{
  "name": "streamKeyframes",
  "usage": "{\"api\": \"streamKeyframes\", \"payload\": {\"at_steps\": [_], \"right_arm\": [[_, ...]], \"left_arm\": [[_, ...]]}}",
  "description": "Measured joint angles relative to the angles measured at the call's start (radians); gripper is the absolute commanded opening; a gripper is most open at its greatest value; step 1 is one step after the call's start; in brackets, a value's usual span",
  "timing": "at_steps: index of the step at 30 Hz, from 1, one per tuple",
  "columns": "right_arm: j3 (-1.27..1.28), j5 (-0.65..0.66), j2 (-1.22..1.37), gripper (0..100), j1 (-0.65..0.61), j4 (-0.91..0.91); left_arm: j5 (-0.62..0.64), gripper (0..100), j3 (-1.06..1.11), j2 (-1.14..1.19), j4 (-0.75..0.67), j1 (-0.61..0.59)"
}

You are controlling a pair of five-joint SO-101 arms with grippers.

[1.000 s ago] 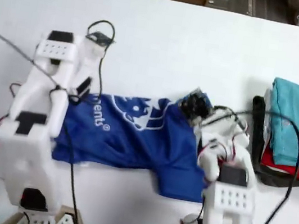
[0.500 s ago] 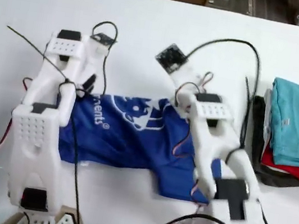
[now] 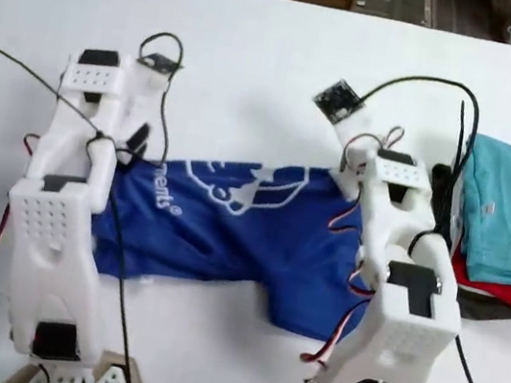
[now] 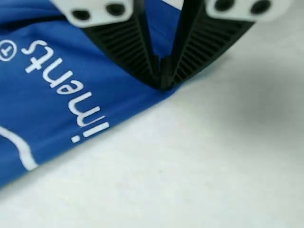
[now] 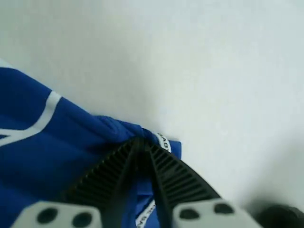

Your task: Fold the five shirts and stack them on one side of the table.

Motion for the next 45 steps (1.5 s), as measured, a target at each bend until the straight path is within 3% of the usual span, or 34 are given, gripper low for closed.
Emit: {"api": "streamKeyframes", "payload": {"at_steps": [5, 10, 13, 19, 25, 32, 40, 45], "right_arm": [[-0.048, 0.002, 0.003, 2.3, 0.006, 0.009], [-0.094, -0.055, -0.061, 2.4, 0.02, 0.107], [-0.095, -0.078, -0.169, 2.6, 0.015, 0.166], [-0.095, -0.084, -0.319, 15.2, -0.008, 0.298], [-0.095, -0.084, -0.385, 14.9, 0.0, 0.404], [-0.095, -0.084, -0.388, 14.9, 0.003, 0.427], [-0.095, -0.084, -0.388, 14.9, 0.003, 0.427], [-0.097, -0.084, -0.381, 14.9, 0.014, 0.427]], "left_arm": [[0.0, 4, -0.046, 0.005, 0.031, -0.002], [-0.005, 4, -0.241, 0.005, 0.183, -0.005], [-0.075, 7, -0.264, 0.003, 0.196, -0.005], [-0.313, 16, 0.023, -0.133, 0.201, 0.058], [-0.422, 17, 0.348, -0.293, 0.078, 0.066], [-0.427, 17, 0.39, -0.305, 0.002, 0.069], [-0.532, 17, 0.397, -0.364, 0.166, 0.068], [-0.608, 17, 0.525, -0.505, 0.192, 0.049]]}}
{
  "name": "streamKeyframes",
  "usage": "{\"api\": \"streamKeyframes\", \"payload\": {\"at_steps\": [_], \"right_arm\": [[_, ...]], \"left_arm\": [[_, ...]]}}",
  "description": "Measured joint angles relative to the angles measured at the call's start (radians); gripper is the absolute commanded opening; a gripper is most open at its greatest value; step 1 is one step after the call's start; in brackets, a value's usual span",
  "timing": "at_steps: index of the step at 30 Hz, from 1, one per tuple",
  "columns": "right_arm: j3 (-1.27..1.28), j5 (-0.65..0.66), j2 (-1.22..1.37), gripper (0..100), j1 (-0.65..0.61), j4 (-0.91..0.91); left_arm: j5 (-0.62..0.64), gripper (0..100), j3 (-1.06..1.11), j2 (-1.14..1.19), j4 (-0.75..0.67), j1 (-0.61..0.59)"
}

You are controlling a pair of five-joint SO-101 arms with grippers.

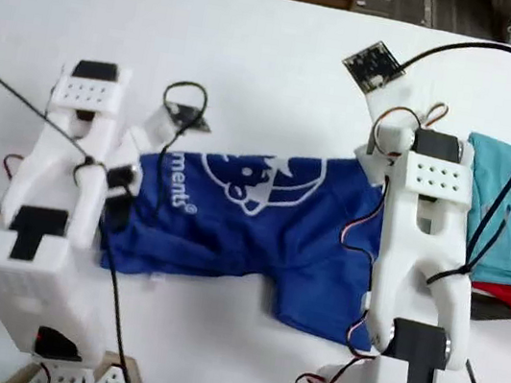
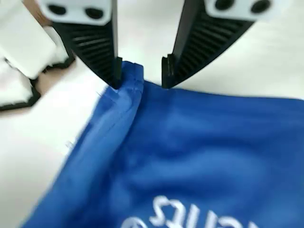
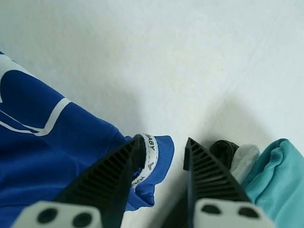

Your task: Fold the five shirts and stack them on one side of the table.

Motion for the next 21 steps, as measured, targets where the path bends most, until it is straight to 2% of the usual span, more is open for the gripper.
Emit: {"api": "streamKeyframes", "payload": {"at_steps": [5, 13, 16, 21], "right_arm": [[0.0, 0.0, 0.002, 14.9, 0.038, 0.0], [0.0, 0.0, 0.002, 15.1, 0.08, 0.0], [0.0, 0.0, 0.002, 15.2, 0.077, 0.0], [0.0, 0.0, 0.005, 15.2, -0.006, -0.015]], "left_arm": [[-0.066, 17, 0.18, -0.12, 0.0, -0.011], [-0.112, 17, 0.195, -0.377, 0.002, -0.058], [-0.054, 17, 0.181, -0.385, -0.015, -0.052], [0.124, 17, 0.158, -0.287, -0.186, 0.051]]}}
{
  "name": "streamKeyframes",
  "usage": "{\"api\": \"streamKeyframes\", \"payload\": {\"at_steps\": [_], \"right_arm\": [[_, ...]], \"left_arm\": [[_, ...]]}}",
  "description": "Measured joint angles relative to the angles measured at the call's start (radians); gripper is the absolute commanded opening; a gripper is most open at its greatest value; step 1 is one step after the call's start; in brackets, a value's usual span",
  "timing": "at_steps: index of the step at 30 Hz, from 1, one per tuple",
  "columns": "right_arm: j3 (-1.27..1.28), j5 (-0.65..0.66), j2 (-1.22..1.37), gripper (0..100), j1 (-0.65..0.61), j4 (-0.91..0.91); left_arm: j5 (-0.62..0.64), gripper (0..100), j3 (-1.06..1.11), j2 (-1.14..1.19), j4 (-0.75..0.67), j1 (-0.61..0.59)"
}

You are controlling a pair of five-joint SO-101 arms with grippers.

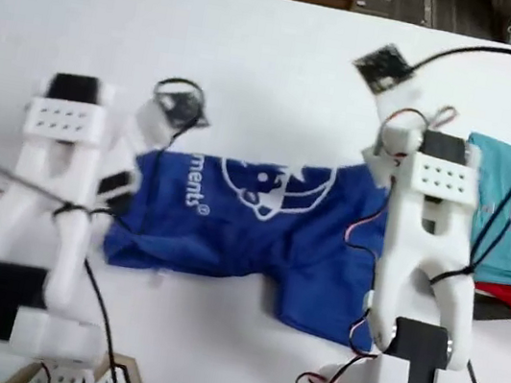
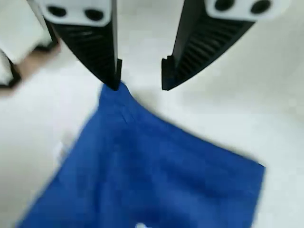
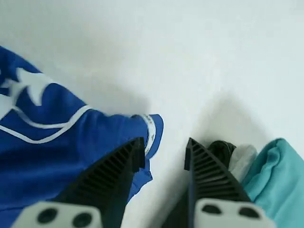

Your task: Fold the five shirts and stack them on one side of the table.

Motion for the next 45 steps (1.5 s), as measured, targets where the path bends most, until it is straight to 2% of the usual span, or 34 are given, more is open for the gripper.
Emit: {"api": "streamKeyframes", "payload": {"at_steps": [5, 10, 16, 20, 23, 26, 30, 37, 41, 45], "right_arm": [[-0.006, 0.0, 0.0, 15.2, -0.035, -0.006], [-0.017, 0.0, 0.0, 15.2, -0.017, -0.006], [-0.018, 0.017, 0.0, 14.9, 0.064, 0.028], [-0.018, 0.17, 0.0, 15.2, 0.041, 0.163], [0.006, 0.209, -0.026, 15.2, 0.011, 0.242], [0.114, 0.262, -0.121, 15.2, -0.006, 0.292], [0.365, 0.365, -0.295, 14.9, -0.002, 0.269], [0.795, 0.396, -0.615, 14.9, 0.032, 0.166], [0.954, 0.42, -0.741, 14.9, -0.011, 0.155], [1.083, 0.471, -0.819, 14.9, -0.006, 0.106]], "left_arm": [[0.066, 17, 0.0, 0.25, -0.104, 0.1], [0.046, 17, 0.0, 0.384, -0.117, 0.106], [-0.038, 17, -0.002, 0.376, -0.04, 0.0], [-0.077, 17, -0.002, 0.292, -0.023, -0.086], [-0.081, 17, -0.002, 0.249, -0.023, -0.103], [-0.072, 17, -0.002, 0.244, -0.08, -0.103], [0.023, 17, -0.002, 0.244, -0.213, -0.101], [0.195, 17, -0.037, 0.302, -0.393, -0.015], [0.247, 17, -0.169, 0.463, -0.407, 0.014], [0.262, 17, -0.365, 0.628, -0.305, 0.003]]}}
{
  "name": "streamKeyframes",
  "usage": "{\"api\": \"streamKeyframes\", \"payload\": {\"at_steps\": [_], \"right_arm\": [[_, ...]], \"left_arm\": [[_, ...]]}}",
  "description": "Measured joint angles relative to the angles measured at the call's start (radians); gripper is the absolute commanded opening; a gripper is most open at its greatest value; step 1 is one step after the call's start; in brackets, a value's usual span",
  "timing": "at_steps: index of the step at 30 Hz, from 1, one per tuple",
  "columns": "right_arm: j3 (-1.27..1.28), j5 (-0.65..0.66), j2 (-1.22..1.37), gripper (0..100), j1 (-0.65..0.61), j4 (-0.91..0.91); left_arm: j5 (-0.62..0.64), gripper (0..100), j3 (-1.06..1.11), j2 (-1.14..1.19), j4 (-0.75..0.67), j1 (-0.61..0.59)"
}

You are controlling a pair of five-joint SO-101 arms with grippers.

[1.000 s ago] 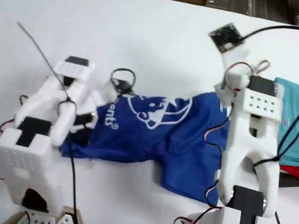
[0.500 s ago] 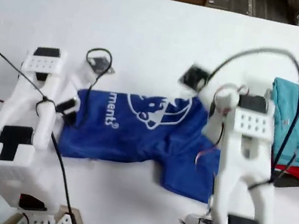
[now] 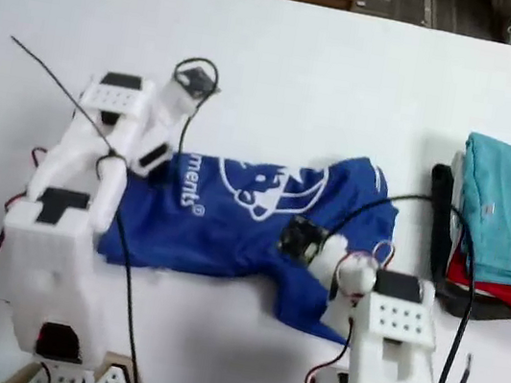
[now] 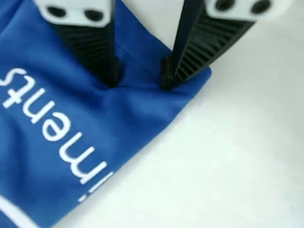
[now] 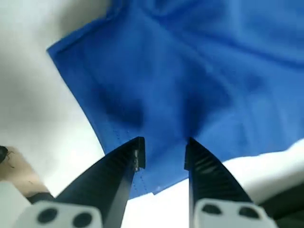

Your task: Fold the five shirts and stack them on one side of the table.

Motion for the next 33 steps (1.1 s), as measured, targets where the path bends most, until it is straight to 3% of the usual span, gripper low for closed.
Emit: {"api": "streamKeyframes", "payload": {"at_steps": [9, 17, 21, 26, 33], "right_arm": [[0.11, 0.169, -0.032, 14.9, 0.196, -0.149], [0.112, 0.189, -0.035, 15.2, 0.218, -0.157], [0.043, 0.187, -0.038, 17.3, 0.186, -0.129], [-0.083, 0.089, -0.038, 31.5, 0.13, -0.026], [-0.107, 0.089, -0.038, 35.4, -0.118, 0.241]], "left_arm": [[0.0, 17, -0.5, 0.247, 0.287, -0.068], [0.003, 17, -0.709, 0.324, 0.41, -0.086], [0.003, 17, -0.799, 0.324, 0.457, -0.084], [0.044, 17, -0.922, 0.324, 0.496, -0.084], [0.169, 17, -0.976, 0.324, 0.502, -0.084]]}}
